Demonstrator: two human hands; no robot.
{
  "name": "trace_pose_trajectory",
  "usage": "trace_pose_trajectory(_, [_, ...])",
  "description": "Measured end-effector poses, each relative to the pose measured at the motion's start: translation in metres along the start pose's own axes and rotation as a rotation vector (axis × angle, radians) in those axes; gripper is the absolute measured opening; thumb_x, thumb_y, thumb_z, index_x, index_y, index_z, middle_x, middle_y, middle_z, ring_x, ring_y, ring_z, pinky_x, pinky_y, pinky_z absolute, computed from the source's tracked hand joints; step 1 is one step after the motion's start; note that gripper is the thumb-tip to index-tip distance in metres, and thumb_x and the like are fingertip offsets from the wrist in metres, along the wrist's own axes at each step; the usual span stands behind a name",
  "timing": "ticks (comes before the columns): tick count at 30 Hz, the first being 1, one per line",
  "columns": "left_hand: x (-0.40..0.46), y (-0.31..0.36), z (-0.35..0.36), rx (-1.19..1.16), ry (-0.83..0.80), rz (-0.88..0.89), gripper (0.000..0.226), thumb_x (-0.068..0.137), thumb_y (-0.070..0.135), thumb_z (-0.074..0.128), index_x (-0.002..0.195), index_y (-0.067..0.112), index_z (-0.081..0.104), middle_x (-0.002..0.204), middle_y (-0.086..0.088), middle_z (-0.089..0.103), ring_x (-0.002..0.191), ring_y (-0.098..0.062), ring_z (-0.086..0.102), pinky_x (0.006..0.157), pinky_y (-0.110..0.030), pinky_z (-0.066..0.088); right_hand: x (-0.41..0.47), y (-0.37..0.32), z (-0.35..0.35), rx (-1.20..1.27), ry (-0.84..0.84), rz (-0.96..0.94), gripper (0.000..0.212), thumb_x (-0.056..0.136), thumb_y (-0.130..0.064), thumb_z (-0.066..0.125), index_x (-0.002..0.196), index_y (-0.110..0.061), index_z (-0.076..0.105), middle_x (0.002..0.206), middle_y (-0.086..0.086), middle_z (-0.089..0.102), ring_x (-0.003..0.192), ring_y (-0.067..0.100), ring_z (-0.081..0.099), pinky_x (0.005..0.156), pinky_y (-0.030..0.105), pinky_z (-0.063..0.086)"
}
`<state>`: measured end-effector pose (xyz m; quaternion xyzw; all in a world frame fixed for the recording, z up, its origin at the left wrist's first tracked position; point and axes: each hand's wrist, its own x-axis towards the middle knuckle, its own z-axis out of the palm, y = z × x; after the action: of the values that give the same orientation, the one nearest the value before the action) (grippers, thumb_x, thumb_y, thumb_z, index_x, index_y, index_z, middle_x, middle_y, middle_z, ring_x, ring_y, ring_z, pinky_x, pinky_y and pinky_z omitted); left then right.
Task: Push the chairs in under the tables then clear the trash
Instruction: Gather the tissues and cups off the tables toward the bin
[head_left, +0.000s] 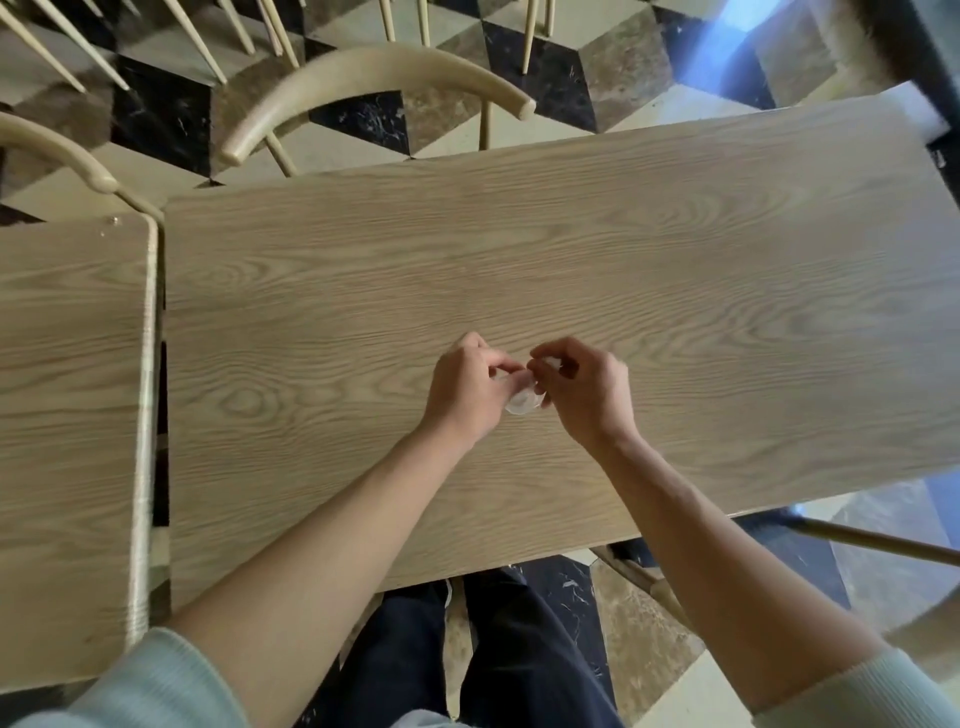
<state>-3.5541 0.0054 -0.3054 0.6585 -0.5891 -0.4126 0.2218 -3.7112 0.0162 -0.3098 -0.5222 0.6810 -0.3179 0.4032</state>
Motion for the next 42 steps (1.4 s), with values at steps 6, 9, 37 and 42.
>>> trace_pose_trajectory(6, [-0.005, -0.012, 0.003, -0.014, -0.021, -0.018, 0.028, 0.092, 0.027, 0.077, 0.118, 0.019, 0.076, 0.090, 0.000, 0.065, 0.080, -0.012, 0.061, 0.070, -0.018, 0.043, -0.007, 0.000, -0.004, -0.058, -0.092, 0.027, 0.020, 0.100, -0.030, 0.063, 0.109, -0.019, 0.078, 0.062, -0.007, 0.073, 0.052, 0.008, 0.069, 0.057, 0.012, 0.048])
trace_pose_trajectory(9, [-0.008, -0.014, 0.004, -0.084, 0.040, -0.074, 0.022, 0.094, 0.017, 0.070, 0.116, 0.022, 0.069, 0.087, 0.004, 0.066, 0.077, -0.011, 0.065, 0.071, -0.024, 0.051, -0.010, -0.003, -0.004, -0.088, -0.152, 0.021, 0.027, 0.098, -0.028, 0.062, 0.120, -0.020, 0.074, 0.065, -0.004, 0.074, 0.054, 0.003, 0.067, 0.061, 0.016, 0.052])
trace_pose_trajectory(37, [-0.014, 0.027, -0.007, -1.331, 0.134, -0.728, 0.036, 0.091, -0.015, 0.042, 0.121, -0.006, 0.060, 0.117, -0.023, 0.070, 0.109, -0.035, 0.073, 0.080, -0.053, 0.065, -0.016, 0.010, 0.003, -0.351, -0.080, -0.218, 0.030, 0.092, -0.005, 0.059, 0.118, -0.014, 0.072, 0.116, 0.003, 0.072, 0.071, 0.009, 0.061, 0.070, 0.033, 0.054])
trace_pose_trajectory(42, [-0.016, 0.032, -0.011, -1.356, 0.090, -0.714, 0.037, 0.093, -0.014, 0.039, 0.122, -0.005, 0.060, 0.132, -0.026, 0.062, 0.124, -0.033, 0.064, 0.079, -0.050, 0.066, -0.022, 0.015, 0.001, -0.380, -0.120, -0.247, 0.041, 0.083, -0.006, 0.068, 0.123, -0.014, 0.066, 0.119, 0.000, 0.067, 0.062, 0.006, 0.051, 0.064, 0.035, 0.054])
